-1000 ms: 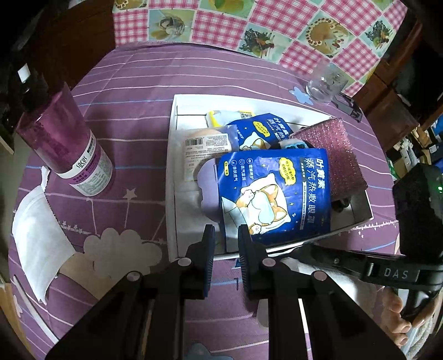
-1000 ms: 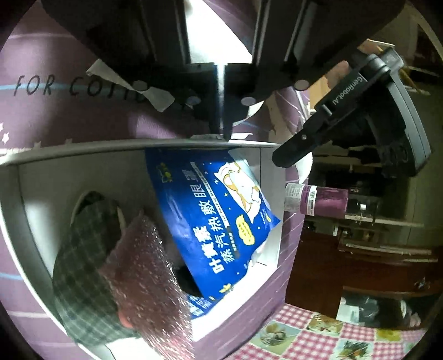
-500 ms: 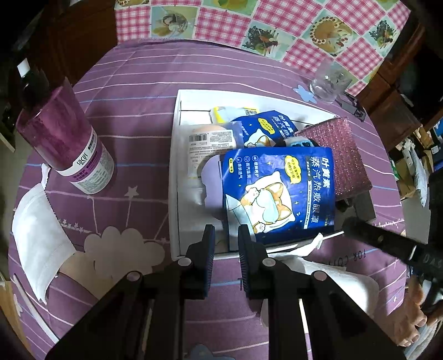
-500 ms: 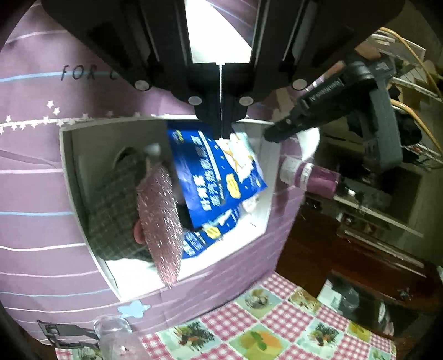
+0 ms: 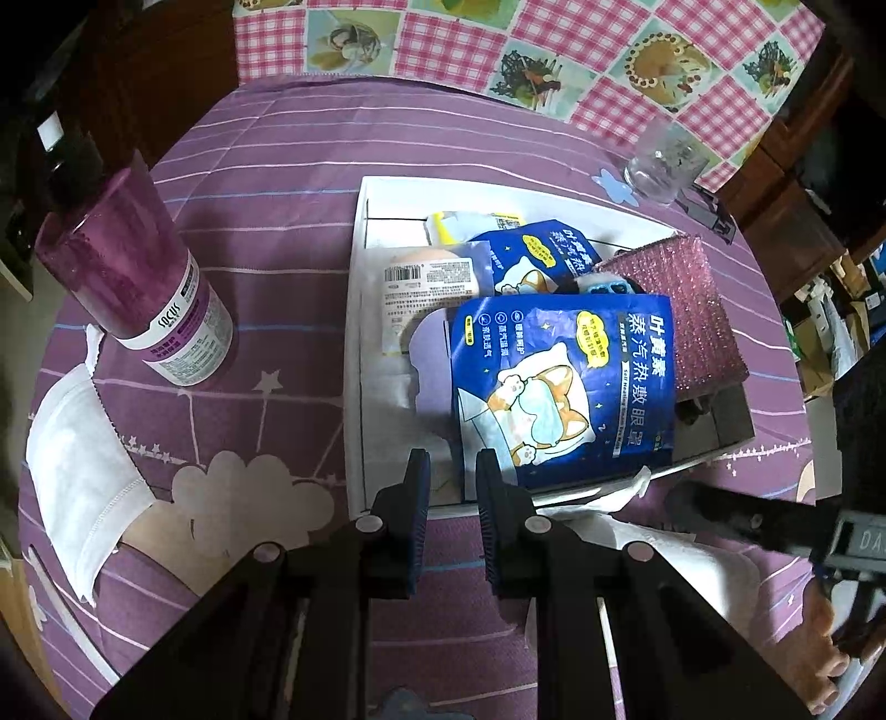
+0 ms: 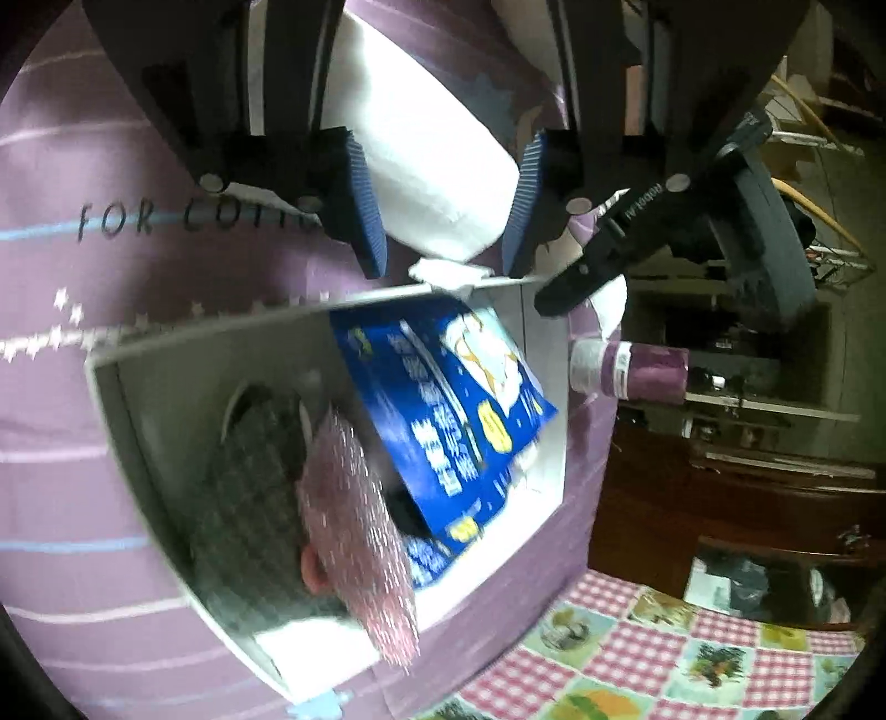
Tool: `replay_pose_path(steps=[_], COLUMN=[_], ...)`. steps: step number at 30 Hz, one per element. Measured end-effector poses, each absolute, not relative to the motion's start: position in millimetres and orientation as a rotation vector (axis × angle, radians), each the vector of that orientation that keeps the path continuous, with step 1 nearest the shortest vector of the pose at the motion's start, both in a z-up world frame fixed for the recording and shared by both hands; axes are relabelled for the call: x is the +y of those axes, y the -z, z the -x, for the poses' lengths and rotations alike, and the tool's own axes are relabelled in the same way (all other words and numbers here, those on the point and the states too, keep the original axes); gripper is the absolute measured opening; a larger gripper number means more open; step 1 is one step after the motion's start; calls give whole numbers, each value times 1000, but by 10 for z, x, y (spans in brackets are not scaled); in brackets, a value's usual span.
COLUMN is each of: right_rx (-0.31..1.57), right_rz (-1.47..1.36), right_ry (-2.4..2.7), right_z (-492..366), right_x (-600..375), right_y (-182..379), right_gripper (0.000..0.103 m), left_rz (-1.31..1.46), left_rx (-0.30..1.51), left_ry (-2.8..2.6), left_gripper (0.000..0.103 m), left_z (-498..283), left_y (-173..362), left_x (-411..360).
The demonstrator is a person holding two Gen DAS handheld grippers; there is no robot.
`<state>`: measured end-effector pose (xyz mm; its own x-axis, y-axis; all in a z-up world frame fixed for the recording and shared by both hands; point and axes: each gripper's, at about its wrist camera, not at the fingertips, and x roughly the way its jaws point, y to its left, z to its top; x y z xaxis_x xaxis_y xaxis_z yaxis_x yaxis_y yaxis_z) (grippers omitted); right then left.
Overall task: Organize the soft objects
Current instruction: 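Press the blue packet down into the box with the right tool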
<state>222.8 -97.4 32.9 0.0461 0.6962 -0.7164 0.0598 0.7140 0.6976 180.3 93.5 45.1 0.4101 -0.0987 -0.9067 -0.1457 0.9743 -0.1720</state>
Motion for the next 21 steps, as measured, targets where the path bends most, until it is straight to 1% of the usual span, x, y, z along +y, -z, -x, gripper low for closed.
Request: replay_pose_path(steps=[9, 10, 11, 13, 15, 18, 21], right_rx=[1509, 1513, 1519, 1524, 1531, 1528, 1512], right_rz=[-823, -829, -836, -886, -913, -895, -862], right_ry=[-498, -492, -479, -471, -481, -490, -496], right_z=[-2314, -2316, -2316, -2299, -2296, -2281, -2265], right_x=[-926, -918, -913, -934, -956, -958, -942], right_y=[-12, 18, 52, 108, 113, 78, 6], right_gripper=[46, 45, 40, 37, 31, 28, 27], left_rz=[228, 224, 222, 219, 218, 221, 226], left_rx=[1165, 1169, 1171, 1172, 1171, 1168, 1165], left_ry=[-6, -4, -3, -2, -2, -5, -9], left_gripper=[16, 16, 16, 16, 16, 16, 16], left_z=[-1836, -1843, -1846, -1850, -1848, -1846, -1842], left_y=[-414, -406, -400, -396, -400, -407, -415], left_x=[840, 828, 820, 809, 812, 827, 849])
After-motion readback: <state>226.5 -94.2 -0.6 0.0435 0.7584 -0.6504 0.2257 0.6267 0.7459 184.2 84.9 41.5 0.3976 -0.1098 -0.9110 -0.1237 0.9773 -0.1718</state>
